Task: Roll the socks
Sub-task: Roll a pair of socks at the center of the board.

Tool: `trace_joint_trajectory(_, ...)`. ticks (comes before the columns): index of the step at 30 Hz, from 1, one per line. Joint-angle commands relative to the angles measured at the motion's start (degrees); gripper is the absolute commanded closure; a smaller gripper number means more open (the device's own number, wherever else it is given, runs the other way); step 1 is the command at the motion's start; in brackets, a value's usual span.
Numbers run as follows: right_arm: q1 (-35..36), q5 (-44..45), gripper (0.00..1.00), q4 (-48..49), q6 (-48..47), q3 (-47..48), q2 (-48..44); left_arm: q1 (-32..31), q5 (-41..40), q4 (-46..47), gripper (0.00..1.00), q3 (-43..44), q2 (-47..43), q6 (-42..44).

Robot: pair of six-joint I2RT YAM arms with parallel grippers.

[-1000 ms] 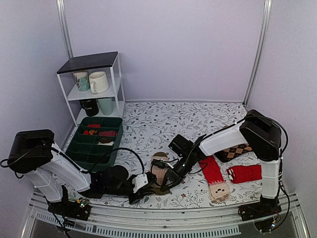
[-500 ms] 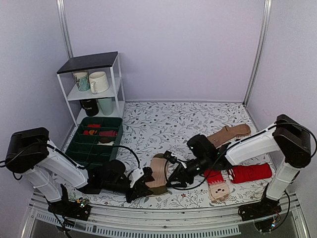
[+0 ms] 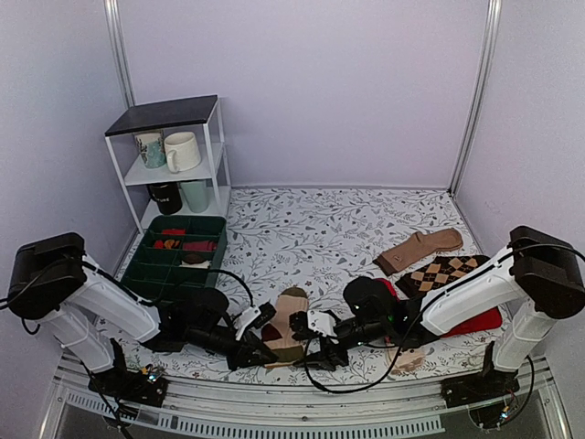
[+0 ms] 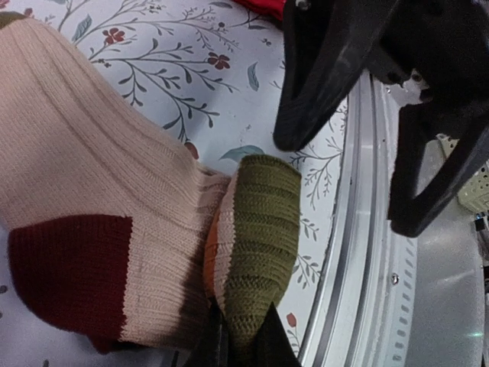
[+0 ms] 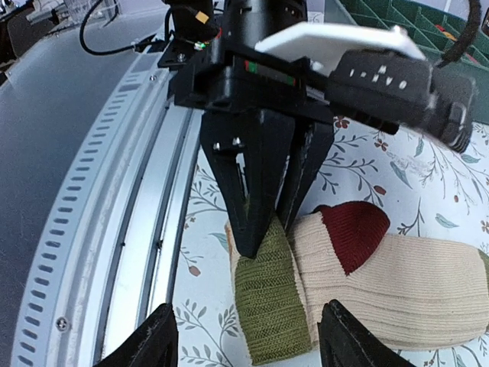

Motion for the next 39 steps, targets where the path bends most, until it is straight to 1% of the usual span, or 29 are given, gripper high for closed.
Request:
trace_joint_trajectory(1, 1.68, 3.0, 0.37, 1.26, -5.84, 0.27, 4.13, 0.76, 2.6, -5.12, 1.0, -0.63, 2.27, -1.58)
trace_joint_trajectory(7, 4.07, 4.77, 0.37, -1.18, -7.19, 1.13, 7.58, 1.29, 2.86, -4.91, 1.0, -0.48, 2.94, -1.14)
trace_joint_trajectory(16, 5.61, 8.03, 0.38, -2.78, -7.62, 2.79, 10.74, 1.48, 3.76, -4.59, 1.0, 0.0, 4.07, -1.22)
trace_joint_trajectory(17, 5.72, 8.56, 0.4, -3.32, -7.57, 3.14, 11.48, 1.51, 3.88, -4.38, 1.0, -0.03, 4.07, -1.23)
trace_joint_trajectory(18, 5.89, 9.0, 0.45, -4.15, -7.45, 3.6, 12.11, 1.49, 4.0, -4.14, 1.0, -0.1, 4.02, -1.23)
trace_joint_trajectory(21, 6.04, 10.04, 0.7, -8.75, -6.42, 5.49, 13.79, 1.51, 4.24, -3.72, 1.0, -0.11, 3.95, -1.16)
trace_joint_trajectory(22, 6.02, 10.23, 0.76, -10.1, -5.76, 5.96, 14.2, 1.53, 3.95, -3.6, 0.98, -0.16, 3.73, -0.96)
trace_joint_trajectory(24, 6.01, 10.55, 0.84, -12.55, -4.24, 6.06, 14.55, 1.56, 2.84, -3.45, 0.87, -0.34, 2.72, -0.53)
trace_joint_trajectory(26, 5.95, 10.18, 0.86, -14.58, -2.66, 6.01, 14.41, 1.52, 1.36, -4.17, 0.81, -0.3, 0.79, 0.87)
trace_joint_trajectory(28, 5.91, 9.05, 0.87, -16.69, -0.55, 6.23, 14.15, 1.58, -0.38, -5.56, 0.7, -0.28, -1.87, 2.99)
trace_joint_trajectory(29, 5.66, 7.79, 0.87, -17.81, 0.47, 6.45, 14.17, 1.6, -1.6, -6.19, 0.58, -0.33, -3.73, 4.36)
trace_joint_trajectory(30, 5.28, 6.38, 0.87, -19.02, 1.26, 6.91, 14.27, 1.54, -2.48, -6.69, 0.36, -0.51, -5.88, 5.8)
trace_joint_trajectory(31, 4.87, 4.84, 0.87, -20.02, 2.7, 7.26, 14.37, 1.45, -3.55, -7.25, 0.07, -0.74, -8.16, 7.01)
trace_joint_trajectory(32, 4.32, 3.43, 0.87, -20.66, 3.53, 7.54, 14.5, 1.25, -4.5, -7.52, 0.01, -1.32, -10.77, 8.36)
trace_joint_trajectory(33, 3.57, 1.8, 0.87, -21.47, 4.66, 7.8, 14.66, 0.94, -6.07, -7.57, 0.01, -1.86, -13.16, 9.48)
trace_joint_trajectory(36, 0.96, -2.58, 0.87, -23.09, 8.11, 8.56, 15.74, -0.46, -13.14, -5.92, 0.02, -4.76, -20.18, 11.58)
trace_joint_trajectory(39, -1.45, -5.46, 0.87, -24.04, 10.81, 9.32, 17.26, -0.46, -16.33, -3.01, 0.03, -7.47, -24.08, 13.0)
